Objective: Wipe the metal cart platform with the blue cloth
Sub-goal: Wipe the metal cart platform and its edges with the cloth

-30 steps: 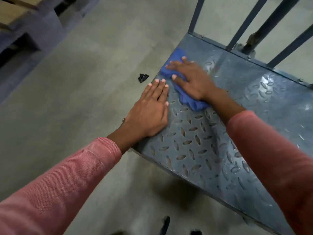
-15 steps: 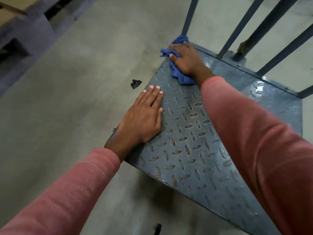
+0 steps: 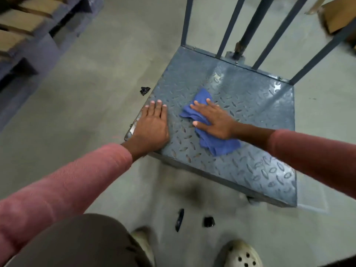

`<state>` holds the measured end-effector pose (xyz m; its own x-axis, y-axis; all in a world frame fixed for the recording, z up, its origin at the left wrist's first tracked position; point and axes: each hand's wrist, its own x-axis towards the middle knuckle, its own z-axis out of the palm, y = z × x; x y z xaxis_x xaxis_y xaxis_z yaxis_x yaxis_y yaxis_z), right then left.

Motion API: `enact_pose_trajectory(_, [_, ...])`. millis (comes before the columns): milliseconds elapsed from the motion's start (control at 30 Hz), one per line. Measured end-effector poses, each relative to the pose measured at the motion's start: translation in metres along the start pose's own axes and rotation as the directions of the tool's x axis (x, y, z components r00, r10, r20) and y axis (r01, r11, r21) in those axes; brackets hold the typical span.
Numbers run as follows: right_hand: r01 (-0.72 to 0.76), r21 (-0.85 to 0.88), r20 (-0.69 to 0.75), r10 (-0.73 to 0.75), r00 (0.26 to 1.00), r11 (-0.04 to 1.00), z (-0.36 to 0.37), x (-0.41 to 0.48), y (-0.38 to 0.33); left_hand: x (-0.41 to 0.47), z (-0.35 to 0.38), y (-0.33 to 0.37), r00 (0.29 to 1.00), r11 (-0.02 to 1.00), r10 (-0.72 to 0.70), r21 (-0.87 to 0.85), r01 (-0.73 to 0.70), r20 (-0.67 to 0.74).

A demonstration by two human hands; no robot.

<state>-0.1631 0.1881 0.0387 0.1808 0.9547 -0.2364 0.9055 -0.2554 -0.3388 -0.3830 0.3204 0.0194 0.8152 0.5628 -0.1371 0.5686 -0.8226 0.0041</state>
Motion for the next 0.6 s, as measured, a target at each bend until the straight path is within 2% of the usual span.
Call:
enact_pose_trajectory(100, [-0.212, 0.062, 0.280, 0.187, 0.942, 0.975, -0.023, -0.055, 0.012, 0.005, -0.028, 0.006, 0.987, 0.967, 0.057, 0.236, -0.092, 0.148])
enact_pose_trajectory(167, [-0.281, 0.166, 0.301, 0.223, 0.927, 0.945, -0.042, -0.080, 0.019, 0.007, -0.049, 0.015, 0.972, 0.930, 0.082, 0.335, -0.154, 0.220])
enact_pose_trajectory(267, [-0.303, 0.298, 0.122, 0.279, 0.953, 0.905, -0.056, -0.104, 0.026, 0.011, -0.069, 0.027, 0.958, 0.838, 0.144, 0.483, -0.252, 0.249])
enact_pose_trajectory(333, [-0.327, 0.291, -0.048, 0.355, 0.933, 0.899, -0.052, -0.120, 0.028, 0.014, -0.079, 0.040, 0.961, 0.810, 0.178, 0.523, -0.265, 0.211])
enact_pose_trajectory(400, [-0.340, 0.172, -0.148, 0.366, 0.919, 0.924, -0.039, -0.136, 0.029, 0.018, -0.076, 0.056, 0.973, 0.899, 0.187, 0.375, -0.226, 0.138])
enact_pose_trajectory(467, [-0.286, 0.064, -0.193, 0.293, 0.936, 0.956, -0.020, -0.158, 0.029, 0.015, -0.064, 0.078, 0.952, 0.941, 0.305, 0.141, -0.306, 0.033])
enact_pose_trajectory(533, [-0.220, -0.064, -0.265, 0.196, 0.944, 0.974, 0.000, -0.183, 0.026, 0.010, -0.044, 0.096, 0.849, 0.853, 0.521, 0.083, -0.515, -0.084])
enact_pose_trajectory(600, [-0.204, -0.139, -0.354, 0.143, 0.924, 0.969, 0.018, -0.201, 0.018, 0.007, -0.029, 0.106, 0.727, 0.730, 0.682, 0.125, -0.672, -0.079])
